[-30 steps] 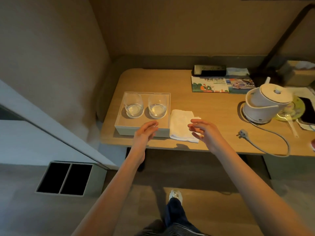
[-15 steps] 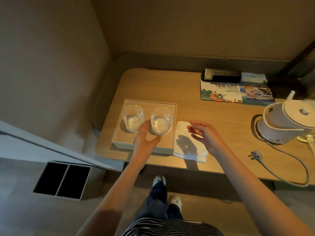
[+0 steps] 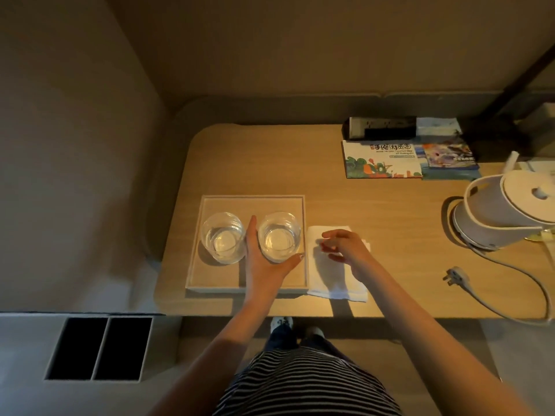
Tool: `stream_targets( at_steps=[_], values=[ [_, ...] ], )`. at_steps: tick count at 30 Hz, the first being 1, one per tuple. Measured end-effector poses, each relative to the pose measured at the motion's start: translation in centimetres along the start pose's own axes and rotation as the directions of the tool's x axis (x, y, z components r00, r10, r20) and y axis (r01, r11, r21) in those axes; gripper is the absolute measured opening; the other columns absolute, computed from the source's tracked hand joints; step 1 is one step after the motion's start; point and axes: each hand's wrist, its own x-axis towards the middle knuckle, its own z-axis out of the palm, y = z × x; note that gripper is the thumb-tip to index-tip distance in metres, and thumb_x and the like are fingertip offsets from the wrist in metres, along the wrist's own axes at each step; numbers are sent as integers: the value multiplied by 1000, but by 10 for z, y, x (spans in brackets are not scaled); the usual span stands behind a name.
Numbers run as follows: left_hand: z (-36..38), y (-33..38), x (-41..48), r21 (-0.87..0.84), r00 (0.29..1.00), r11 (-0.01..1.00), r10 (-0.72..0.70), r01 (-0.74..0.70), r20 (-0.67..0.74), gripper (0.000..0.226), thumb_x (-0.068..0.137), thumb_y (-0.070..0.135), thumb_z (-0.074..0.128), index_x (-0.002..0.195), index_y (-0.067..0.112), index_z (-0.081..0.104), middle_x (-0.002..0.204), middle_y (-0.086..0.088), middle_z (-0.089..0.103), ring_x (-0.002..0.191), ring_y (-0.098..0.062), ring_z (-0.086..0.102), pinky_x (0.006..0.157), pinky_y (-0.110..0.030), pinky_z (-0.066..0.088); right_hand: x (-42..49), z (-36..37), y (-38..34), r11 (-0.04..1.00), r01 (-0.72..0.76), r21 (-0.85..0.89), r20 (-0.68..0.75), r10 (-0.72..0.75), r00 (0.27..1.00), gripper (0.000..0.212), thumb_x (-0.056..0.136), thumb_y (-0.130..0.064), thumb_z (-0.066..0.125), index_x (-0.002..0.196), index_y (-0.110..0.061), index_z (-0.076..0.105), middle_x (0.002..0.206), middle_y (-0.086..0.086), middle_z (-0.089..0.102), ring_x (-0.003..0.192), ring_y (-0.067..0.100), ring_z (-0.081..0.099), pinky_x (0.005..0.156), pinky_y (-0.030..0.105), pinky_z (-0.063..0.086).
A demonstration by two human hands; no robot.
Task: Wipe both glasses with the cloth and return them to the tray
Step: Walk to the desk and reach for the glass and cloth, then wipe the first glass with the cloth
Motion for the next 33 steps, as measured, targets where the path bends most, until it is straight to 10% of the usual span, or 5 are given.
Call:
stream_targets(
  at_steps=[10,22,24,29,33],
  values=[
    [5,3,7,54,993,998,42,-37,-109,101,60,23,95,145,25,40,139,9,51,132,-9,46,114,-37,40,46,6,8,552,377,-744,206,-347,915,48,87,1,48,134,-3,42,139,20,42,117,38,51,92,37,40],
    [-5,42,18,-306,995,947,-97,94,7,98,49,16,98,134,32,53,127,10,67,122,-14,60,106,-49,49,39,-8,5,14,262,-965,251,-250,935,31,72,-41,65,94,-19,68,90,4,61,108,27,42,77,35,29],
    [-6,46,24,-454,981,870,-167,193,96,91,48,17,96,132,23,59,122,4,71,121,-22,63,108,-53,45,30,-20,-9,83,292,-953,256,-295,920,42,70,-49,69,98,-17,67,94,7,60,109,28,44,78,34,32],
    [8,58,27,-578,936,744,-198,336,290,50,71,15,79,119,9,68,108,-9,72,105,-26,65,100,-46,46,-21,-46,-49,735,425,-529,-20,-511,859,22,82,-18,66,94,-4,54,89,17,61,81,29,57,58,31,34],
    [24,65,31,-611,868,643,-189,463,459,23,78,26,75,96,12,74,93,-12,73,83,-28,71,101,-52,44,-66,-29,-68,875,483,-43,-29,-484,875,17,83,-25,65,94,-15,56,91,13,60,81,21,56,67,35,43]
  ],
)
